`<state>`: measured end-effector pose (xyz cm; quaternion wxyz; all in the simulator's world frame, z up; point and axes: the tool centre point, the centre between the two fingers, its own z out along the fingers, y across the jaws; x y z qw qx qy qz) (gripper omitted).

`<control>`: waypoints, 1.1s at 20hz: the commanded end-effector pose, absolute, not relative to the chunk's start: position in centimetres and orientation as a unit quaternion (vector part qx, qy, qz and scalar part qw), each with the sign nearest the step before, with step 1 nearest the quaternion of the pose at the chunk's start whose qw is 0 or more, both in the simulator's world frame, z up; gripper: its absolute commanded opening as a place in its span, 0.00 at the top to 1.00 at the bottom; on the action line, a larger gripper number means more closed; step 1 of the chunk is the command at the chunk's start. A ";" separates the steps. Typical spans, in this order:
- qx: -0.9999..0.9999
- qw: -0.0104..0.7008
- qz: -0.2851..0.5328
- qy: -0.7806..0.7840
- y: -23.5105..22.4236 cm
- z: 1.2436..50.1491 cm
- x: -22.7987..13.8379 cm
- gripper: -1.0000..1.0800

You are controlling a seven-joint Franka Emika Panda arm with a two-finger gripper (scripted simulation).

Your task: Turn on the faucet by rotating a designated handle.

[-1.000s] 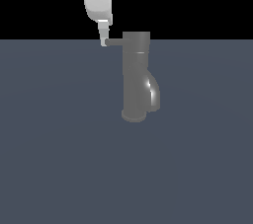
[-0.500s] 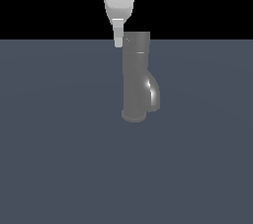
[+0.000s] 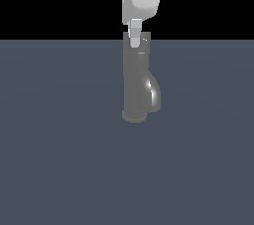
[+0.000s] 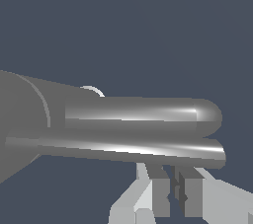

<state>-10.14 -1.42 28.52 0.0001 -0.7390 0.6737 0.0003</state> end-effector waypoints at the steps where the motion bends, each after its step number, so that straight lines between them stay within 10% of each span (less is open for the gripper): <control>1: -0.734 0.000 0.000 0.680 -3.8 28.5 -10.0 1.00; 22: -0.740 0.000 0.000 0.673 -10.2 28.5 -6.7 1.00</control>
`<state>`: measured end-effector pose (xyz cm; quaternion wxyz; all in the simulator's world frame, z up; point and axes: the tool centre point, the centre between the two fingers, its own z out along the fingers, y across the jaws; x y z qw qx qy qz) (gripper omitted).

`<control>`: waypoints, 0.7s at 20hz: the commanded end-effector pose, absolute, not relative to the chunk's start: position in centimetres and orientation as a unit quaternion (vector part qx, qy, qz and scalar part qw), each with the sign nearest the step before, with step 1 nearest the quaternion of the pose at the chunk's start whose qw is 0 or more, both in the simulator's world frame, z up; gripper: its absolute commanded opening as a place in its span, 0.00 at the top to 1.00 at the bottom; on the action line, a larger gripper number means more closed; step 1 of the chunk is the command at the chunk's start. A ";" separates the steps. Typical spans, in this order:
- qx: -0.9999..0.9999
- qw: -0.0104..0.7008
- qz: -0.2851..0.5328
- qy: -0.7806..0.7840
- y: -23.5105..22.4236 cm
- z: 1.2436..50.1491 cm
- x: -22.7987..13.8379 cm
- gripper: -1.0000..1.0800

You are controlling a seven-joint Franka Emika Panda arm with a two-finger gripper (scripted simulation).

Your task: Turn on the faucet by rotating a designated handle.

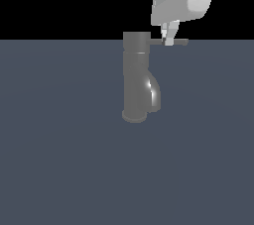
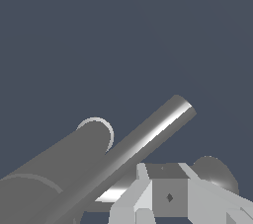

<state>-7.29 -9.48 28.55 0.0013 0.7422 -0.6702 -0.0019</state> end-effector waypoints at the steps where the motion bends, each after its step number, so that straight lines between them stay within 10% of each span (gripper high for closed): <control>1: 0.740 0.000 0.000 -0.673 -10.5 28.5 -6.4 1.00; 14: 0.735 0.000 0.000 -0.678 -13.8 28.5 -2.9 1.00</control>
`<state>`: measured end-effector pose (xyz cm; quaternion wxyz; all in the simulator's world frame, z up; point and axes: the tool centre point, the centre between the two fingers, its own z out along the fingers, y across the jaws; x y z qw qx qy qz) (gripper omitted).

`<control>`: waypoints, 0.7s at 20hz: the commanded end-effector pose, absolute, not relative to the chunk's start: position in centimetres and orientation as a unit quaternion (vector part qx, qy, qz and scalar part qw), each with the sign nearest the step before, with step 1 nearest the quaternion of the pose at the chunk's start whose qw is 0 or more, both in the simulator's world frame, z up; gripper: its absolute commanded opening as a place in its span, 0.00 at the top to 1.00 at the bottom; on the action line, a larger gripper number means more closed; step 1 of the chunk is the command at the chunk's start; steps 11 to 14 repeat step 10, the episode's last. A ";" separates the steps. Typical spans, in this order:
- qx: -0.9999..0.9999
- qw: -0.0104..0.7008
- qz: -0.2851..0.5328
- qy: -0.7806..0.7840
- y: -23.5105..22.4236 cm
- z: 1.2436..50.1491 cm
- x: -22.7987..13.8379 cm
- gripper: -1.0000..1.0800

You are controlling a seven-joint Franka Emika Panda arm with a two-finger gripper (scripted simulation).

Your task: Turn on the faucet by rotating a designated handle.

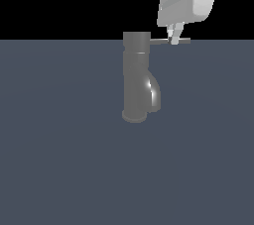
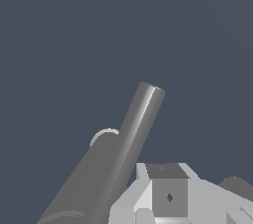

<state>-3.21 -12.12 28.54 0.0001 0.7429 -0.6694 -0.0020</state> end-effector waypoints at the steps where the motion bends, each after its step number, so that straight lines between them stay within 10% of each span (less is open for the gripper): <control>1: 0.735 0.000 0.000 -0.679 -14.1 28.5 -2.7 1.00; 14: 0.732 0.000 0.000 -0.681 -16.0 28.5 -0.7 1.00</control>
